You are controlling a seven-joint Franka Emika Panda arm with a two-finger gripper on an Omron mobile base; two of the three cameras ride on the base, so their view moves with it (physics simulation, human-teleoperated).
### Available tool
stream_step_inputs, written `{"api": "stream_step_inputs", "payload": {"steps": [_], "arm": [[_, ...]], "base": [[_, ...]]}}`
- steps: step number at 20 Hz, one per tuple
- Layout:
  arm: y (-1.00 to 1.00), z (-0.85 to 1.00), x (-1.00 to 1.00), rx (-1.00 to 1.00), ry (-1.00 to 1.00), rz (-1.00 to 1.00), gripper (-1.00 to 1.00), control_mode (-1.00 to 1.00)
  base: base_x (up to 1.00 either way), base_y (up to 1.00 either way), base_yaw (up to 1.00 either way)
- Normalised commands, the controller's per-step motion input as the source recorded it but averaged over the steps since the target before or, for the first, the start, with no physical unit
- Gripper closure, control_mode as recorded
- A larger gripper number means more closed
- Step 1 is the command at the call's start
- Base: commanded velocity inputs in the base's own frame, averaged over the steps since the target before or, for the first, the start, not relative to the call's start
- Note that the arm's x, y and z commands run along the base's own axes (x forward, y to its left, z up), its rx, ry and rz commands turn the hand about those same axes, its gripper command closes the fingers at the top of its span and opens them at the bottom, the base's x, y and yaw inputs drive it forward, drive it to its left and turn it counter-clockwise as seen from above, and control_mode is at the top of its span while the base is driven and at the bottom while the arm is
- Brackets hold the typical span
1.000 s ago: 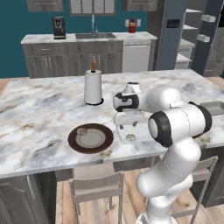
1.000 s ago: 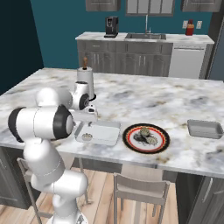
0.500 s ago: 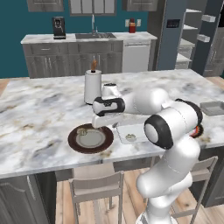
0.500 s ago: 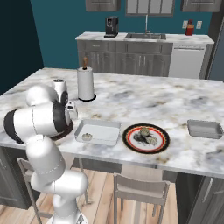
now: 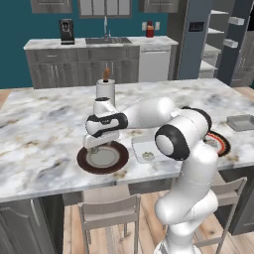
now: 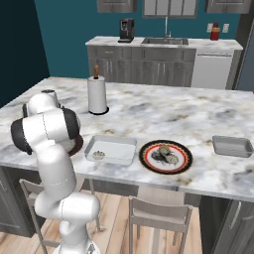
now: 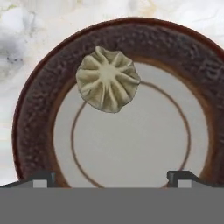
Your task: Place two dumplings into each of the tupperware containers and then place the containers in the fridge.
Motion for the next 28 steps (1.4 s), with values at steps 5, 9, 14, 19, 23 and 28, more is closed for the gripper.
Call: {"api": "stream_step_inputs", "payload": {"steps": [5,9,14,19,23,28], "arm": [[0.33,-0.23,0.41,0.0,-0.06,0.0,-1.0,-1.0],[0.33,-0.31,0.35,0.0,0.0,0.0,-1.0,-1.0],[0.04,-0.22,0.41,0.0,-0.03,0.0,-1.0,-1.0],[0.0,-0.13,0.21,0.0,-0.07,0.0,-1.0,-1.0],[-0.01,-0.06,0.0,0.0,0.0,0.0,-1.0,-1.0],[-0.07,0.0,-0.13,0.0,0.01,0.0,-1.0,-1.0]], "base": [[0.0,0.0,0.0],[0.0,0.0,0.0],[0.0,0.0,0.0],[0.0,0.0,0.0],[0.0,0.0,0.0],[0.0,0.0,0.0]]}}
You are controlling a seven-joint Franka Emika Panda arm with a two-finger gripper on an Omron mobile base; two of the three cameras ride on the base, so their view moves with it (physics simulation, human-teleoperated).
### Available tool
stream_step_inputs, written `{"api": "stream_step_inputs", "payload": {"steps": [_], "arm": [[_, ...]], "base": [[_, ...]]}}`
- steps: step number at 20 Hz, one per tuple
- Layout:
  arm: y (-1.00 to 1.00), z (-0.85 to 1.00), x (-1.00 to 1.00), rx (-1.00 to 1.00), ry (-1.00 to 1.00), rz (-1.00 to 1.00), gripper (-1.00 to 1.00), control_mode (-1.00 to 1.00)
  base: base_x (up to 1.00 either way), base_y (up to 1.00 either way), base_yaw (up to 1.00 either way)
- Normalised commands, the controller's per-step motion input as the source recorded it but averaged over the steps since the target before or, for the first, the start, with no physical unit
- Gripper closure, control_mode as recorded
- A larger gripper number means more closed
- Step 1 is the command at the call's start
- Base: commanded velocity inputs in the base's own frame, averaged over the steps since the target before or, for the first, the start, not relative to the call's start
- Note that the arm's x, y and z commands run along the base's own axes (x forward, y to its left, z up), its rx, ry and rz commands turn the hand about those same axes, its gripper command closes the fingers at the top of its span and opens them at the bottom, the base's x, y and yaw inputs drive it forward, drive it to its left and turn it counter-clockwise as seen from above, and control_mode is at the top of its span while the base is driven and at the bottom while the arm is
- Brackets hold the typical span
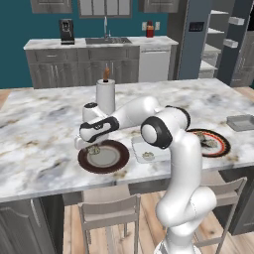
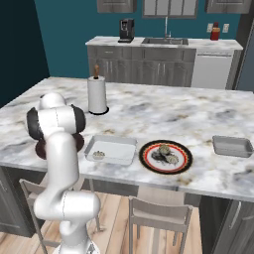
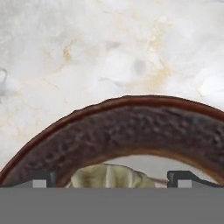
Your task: Place two dumplings into each of the tupperware containers and then place the containers in the fridge.
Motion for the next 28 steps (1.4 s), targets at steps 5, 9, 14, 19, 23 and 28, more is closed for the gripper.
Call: {"api": "stream_step_inputs", "payload": {"steps": [5,9,14,19,23,28], "arm": [[-0.07,0.0,-0.17,0.0,0.04,0.0,-1.0,-1.0],[-0.11,0.0,0.0,0.0,0.04,0.0,-1.0,-1.0],[-0.06,0.0,-0.09,0.0,0.03,0.0,-1.0,-1.0],[0.0,-0.06,-0.23,0.0,0.01,0.0,-1.0,-1.0],[0.0,-0.08,-0.13,0.0,0.0,0.0,-1.0,-1.0],[0.0,-0.18,0.09,0.0,0.0,0.0,-1.0,-1.0]], "base": [[0.0,0.0,0.0],[0.0,0.0,0.0],[0.0,0.0,0.0],[0.0,0.0,0.0],[0.0,0.0,0.0],[0.0,0.0,0.0]]}}
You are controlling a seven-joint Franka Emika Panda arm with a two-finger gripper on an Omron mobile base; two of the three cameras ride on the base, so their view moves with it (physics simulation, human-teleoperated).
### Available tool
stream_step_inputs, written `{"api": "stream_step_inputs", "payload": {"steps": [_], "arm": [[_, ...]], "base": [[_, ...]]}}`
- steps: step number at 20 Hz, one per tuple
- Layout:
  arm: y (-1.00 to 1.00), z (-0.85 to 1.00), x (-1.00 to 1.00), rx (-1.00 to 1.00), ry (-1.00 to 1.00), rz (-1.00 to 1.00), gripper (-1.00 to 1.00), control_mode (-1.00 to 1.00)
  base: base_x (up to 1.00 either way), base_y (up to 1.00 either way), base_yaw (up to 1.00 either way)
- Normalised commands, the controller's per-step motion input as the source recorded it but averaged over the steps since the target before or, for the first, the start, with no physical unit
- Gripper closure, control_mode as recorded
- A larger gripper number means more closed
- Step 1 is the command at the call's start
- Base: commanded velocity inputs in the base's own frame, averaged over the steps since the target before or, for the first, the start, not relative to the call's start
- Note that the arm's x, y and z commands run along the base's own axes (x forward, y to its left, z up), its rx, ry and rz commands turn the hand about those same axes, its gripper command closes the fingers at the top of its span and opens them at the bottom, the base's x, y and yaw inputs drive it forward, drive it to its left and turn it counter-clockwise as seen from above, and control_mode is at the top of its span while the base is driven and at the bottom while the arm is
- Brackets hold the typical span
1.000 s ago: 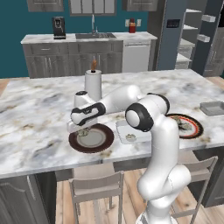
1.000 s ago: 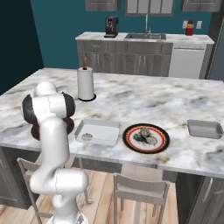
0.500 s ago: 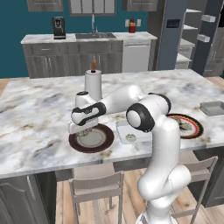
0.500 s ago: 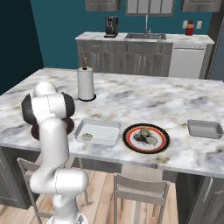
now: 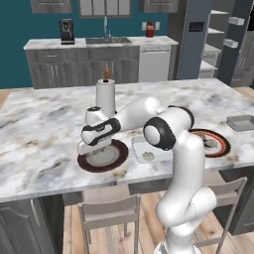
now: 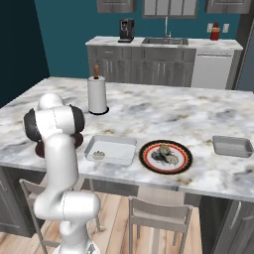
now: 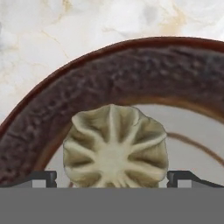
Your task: Place two dumplings into each of the tupperware containers and then place the containers in the fridge.
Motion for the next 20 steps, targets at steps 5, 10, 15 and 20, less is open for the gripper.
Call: {"api": "stream_step_inputs", "payload": {"steps": [5,10,15,20], "arm": [[0.0,-0.07,0.08,0.0,0.0,0.0,-1.0,-1.0],[0.0,-0.09,0.12,0.0,0.0,0.0,1.0,-1.0],[0.0,-0.04,0.01,0.0,0.0,0.0,1.0,-1.0],[-0.43,0.25,-0.14,0.0,0.0,0.0,1.0,-1.0]], "base": [[0.0,0.0,0.0],[0.0,0.0,0.0],[0.0,0.0,0.0],[0.0,0.0,0.0]]}}
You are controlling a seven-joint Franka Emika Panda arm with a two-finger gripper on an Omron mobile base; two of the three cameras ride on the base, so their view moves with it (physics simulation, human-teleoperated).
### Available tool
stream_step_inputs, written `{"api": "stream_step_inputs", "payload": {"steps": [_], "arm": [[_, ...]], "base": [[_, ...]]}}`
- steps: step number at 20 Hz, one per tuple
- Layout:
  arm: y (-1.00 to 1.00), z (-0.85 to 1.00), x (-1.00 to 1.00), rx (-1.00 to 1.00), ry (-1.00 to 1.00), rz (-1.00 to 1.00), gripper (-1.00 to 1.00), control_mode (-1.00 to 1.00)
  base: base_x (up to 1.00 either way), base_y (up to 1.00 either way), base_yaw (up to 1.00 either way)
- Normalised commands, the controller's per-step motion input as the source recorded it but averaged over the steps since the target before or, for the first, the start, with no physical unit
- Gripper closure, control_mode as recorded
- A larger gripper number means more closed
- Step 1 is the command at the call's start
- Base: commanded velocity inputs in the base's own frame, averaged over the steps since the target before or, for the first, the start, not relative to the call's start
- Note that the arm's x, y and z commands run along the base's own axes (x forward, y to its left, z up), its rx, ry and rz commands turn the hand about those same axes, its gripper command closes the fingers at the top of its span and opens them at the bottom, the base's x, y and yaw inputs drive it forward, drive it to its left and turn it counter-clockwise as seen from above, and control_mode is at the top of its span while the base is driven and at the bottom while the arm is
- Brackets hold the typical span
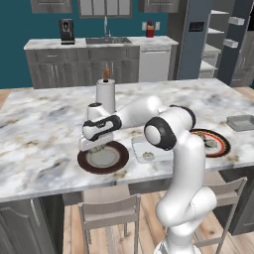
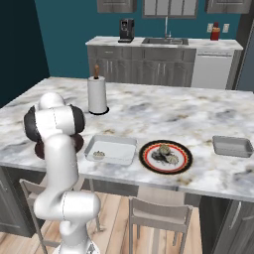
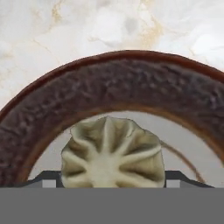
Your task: Place two dumplings into each of the tupperware containers and then place the containers in the fridge.
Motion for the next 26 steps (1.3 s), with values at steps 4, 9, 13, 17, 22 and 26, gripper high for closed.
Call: {"api": "stream_step_inputs", "payload": {"steps": [4,9,13,17,22,26], "arm": [[-0.92,0.55,-0.42,0.0,0.0,0.0,1.0,-1.0],[-0.99,0.31,-0.56,0.0,0.0,0.0,1.0,-1.0],[-1.0,0.04,-0.48,0.0,-0.03,-0.02,1.0,-1.0],[-0.97,0.15,-0.1,0.0,0.0,-0.02,1.0,-1.0],[-0.73,0.14,0.12,0.0,0.03,-0.05,1.0,-1.0],[-0.87,0.0,0.22,0.0,0.09,-0.05,1.0,-1.0]], "base": [[0.0,0.0,0.0],[0.0,0.0,0.0],[0.0,0.0,0.0],[0.0,0.0,0.0],[0.0,0.0,0.0],[0.0,0.0,0.0]]}}
